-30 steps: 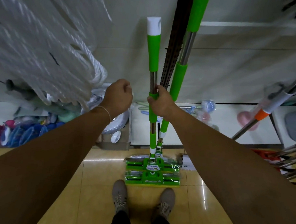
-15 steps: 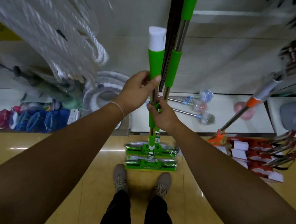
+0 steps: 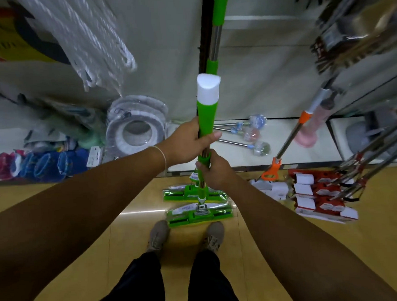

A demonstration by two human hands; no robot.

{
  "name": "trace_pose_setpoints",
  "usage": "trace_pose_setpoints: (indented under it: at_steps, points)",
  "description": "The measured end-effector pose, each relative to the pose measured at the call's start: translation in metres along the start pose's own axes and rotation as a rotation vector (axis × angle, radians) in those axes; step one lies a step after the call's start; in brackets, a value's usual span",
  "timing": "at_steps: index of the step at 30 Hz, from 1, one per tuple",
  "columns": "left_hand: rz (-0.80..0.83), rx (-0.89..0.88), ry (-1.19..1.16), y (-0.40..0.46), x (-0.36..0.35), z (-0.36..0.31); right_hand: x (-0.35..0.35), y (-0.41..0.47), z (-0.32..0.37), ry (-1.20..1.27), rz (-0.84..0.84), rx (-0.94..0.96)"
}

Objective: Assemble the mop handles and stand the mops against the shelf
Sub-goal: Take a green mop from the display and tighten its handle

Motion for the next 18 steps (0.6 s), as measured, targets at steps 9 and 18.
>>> trace_pose_setpoints:
  at_steps: [9,18]
  points:
    - [0.02,-0.362,0.146,-0.041,0.027,-0.09,0.028,-0.098,0.036,0.037,-0.324,0.101]
    - [0.133,-0.687,0.073,-0.071,0.029,-0.227,0.091,-0.216,0.069,0.049,-0.561,0.113]
Point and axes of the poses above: each hand's wrist, its own y-axis towards the middle knuckle, its own x-axis out of the back of the hand, z = x × y, the point moved 5 cm from there along y, towards the middle knuckle, and after that the axes turned 14 degrees about y, right-handed, at the moved point
